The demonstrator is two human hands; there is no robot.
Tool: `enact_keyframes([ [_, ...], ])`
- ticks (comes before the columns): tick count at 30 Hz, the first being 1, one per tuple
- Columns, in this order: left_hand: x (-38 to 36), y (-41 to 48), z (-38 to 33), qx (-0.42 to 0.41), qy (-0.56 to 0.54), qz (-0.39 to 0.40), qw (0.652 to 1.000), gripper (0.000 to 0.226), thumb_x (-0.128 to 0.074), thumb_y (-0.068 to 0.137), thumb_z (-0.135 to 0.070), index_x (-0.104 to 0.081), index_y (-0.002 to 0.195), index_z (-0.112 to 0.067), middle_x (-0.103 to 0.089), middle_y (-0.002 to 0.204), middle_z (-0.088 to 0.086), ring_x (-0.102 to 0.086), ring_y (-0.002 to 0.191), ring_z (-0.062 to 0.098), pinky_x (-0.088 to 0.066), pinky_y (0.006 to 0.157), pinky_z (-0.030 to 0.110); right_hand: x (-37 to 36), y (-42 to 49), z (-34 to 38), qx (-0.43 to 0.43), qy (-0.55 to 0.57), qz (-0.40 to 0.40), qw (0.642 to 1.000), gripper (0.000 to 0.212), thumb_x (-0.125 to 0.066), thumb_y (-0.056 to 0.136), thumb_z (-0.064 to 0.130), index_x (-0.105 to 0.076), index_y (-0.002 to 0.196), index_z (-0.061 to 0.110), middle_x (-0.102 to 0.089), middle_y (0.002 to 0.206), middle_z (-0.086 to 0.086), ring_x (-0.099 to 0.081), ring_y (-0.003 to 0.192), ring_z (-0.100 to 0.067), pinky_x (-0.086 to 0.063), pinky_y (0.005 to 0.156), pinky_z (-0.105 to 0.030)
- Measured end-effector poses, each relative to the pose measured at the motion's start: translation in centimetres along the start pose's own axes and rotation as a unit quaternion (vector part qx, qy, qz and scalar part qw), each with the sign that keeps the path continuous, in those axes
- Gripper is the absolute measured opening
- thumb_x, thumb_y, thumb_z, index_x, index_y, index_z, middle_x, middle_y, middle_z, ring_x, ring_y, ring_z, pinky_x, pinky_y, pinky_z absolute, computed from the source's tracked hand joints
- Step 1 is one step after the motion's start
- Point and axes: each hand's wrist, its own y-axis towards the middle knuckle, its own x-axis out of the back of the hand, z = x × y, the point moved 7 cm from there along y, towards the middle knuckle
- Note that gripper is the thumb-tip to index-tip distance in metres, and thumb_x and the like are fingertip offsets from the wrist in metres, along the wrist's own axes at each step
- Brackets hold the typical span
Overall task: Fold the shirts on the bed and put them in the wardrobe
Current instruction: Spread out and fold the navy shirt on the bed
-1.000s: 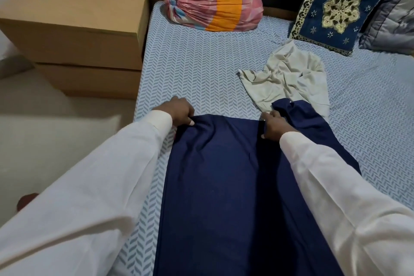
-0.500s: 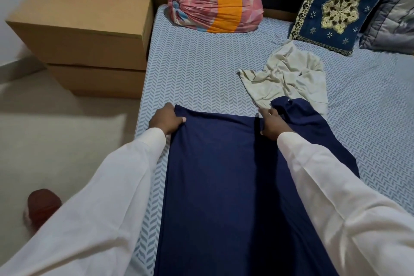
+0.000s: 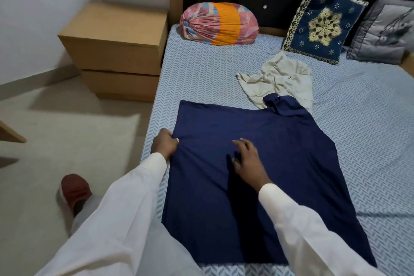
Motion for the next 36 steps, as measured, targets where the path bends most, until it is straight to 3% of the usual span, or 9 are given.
enact_keyframes([
  [5,-1.5,-4.6,1.8,0.007,0.115,0.046,0.992,0.064,-0.071,0.073,-0.056,-0.057,0.121,-0.015,-0.064,0.12,0.006,-0.061,0.111,0.033,-0.05,0.095,0.042,0.5,-8.2,-1.5,-0.022,-0.002,0.006,1.0,0.052,-0.065,0.092,0.02,-0.049,0.141,0.023,-0.041,0.146,0.001,-0.034,0.136,-0.02,-0.037,0.107,-0.028],
  [12,-0.8,-9.1,5.2,-0.013,0.178,0.074,0.981,0.043,-0.071,0.084,-0.041,-0.065,0.106,-0.004,-0.067,0.116,0.023,-0.065,0.102,0.036,-0.052,0.084,0.038,0.9,-15.3,-4.4,-0.028,-0.044,0.013,0.999,0.05,-0.074,0.081,0.038,-0.06,0.127,0.026,-0.054,0.125,0.003,-0.046,0.12,-0.021,-0.042,0.102,-0.033],
  [14,-0.5,-10.4,6.0,0.001,0.133,0.094,0.987,0.045,-0.074,0.082,-0.041,-0.065,0.096,0.001,-0.066,0.108,0.03,-0.067,0.076,0.034,-0.052,0.066,0.037,0.3,-16.9,-3.9,0.008,-0.068,0.04,0.997,0.054,-0.071,0.071,0.059,-0.063,0.118,0.034,-0.054,0.112,0.01,-0.048,0.11,-0.017,-0.044,0.097,-0.036],
  [16,-0.4,-12.4,6.6,0.023,0.134,0.13,0.982,0.045,-0.083,0.074,-0.04,-0.062,0.08,0.0,-0.067,0.08,0.03,-0.047,0.047,0.021,-0.037,0.049,0.026,-1.1,-18.3,-3.0,0.042,-0.101,0.105,0.988,0.059,-0.067,0.064,0.073,-0.061,0.114,0.042,-0.049,0.107,0.014,-0.045,0.107,-0.013,-0.043,0.096,-0.037],
  [18,-0.5,-14.4,7.6,0.055,0.167,0.172,0.969,0.042,-0.089,0.067,-0.035,-0.056,0.068,-0.009,-0.05,0.051,0.012,-0.035,0.042,0.017,-0.031,0.048,0.02,-2.4,-19.8,-2.1,0.066,-0.123,0.159,0.977,0.063,-0.07,0.065,0.074,-0.057,0.119,0.044,-0.045,0.109,0.013,-0.041,0.108,-0.013,-0.039,0.096,-0.036],
  [25,0.2,-19.4,8.2,0.071,0.29,0.267,0.916,0.036,-0.09,0.068,-0.03,-0.061,0.074,-0.01,-0.057,0.059,0.003,-0.054,0.053,0.021,-0.052,0.061,0.028,-3.9,-22.1,-0.2,0.102,-0.126,0.144,0.976,0.056,-0.069,0.071,0.065,-0.057,0.121,0.043,-0.043,0.107,0.011,-0.042,0.105,-0.014,-0.038,0.092,-0.035],
  [27,0.6,-20.0,8.0,0.056,0.347,0.266,0.898,0.033,-0.088,0.072,-0.032,-0.068,0.085,-0.01,-0.067,0.075,0.003,-0.064,0.068,0.021,-0.058,0.078,0.03,-4.2,-22.5,0.4,0.112,-0.131,0.126,0.977,0.042,-0.062,0.075,0.057,-0.062,0.114,0.04,-0.047,0.103,0.008,-0.046,0.1,-0.016,-0.042,0.091,-0.038],
  [30,0.9,-20.8,8.0,0.053,0.426,0.273,0.861,0.039,-0.08,0.079,-0.04,-0.071,0.107,-0.014,-0.069,0.092,-0.003,-0.064,0.085,0.017,-0.053,0.089,0.027,-4.7,-22.8,0.9,0.12,-0.119,0.109,0.98,0.029,-0.053,0.079,0.045,-0.068,0.103,0.035,-0.055,0.098,0.006,-0.052,0.092,-0.02,-0.047,0.085,-0.039],
  [36,0.6,-21.6,7.6,0.054,0.511,0.286,0.809,0.04,-0.07,0.088,-0.041,-0.069,0.121,-0.018,-0.067,0.124,-0.004,-0.063,0.114,0.017,-0.048,0.103,0.031,-3.2,-23.6,-1.3,0.089,-0.147,0.129,0.977,0.04,-0.057,0.071,0.038,-0.057,0.111,0.034,-0.05,0.104,0.008,-0.047,0.098,-0.018,-0.043,0.085,-0.036],
])
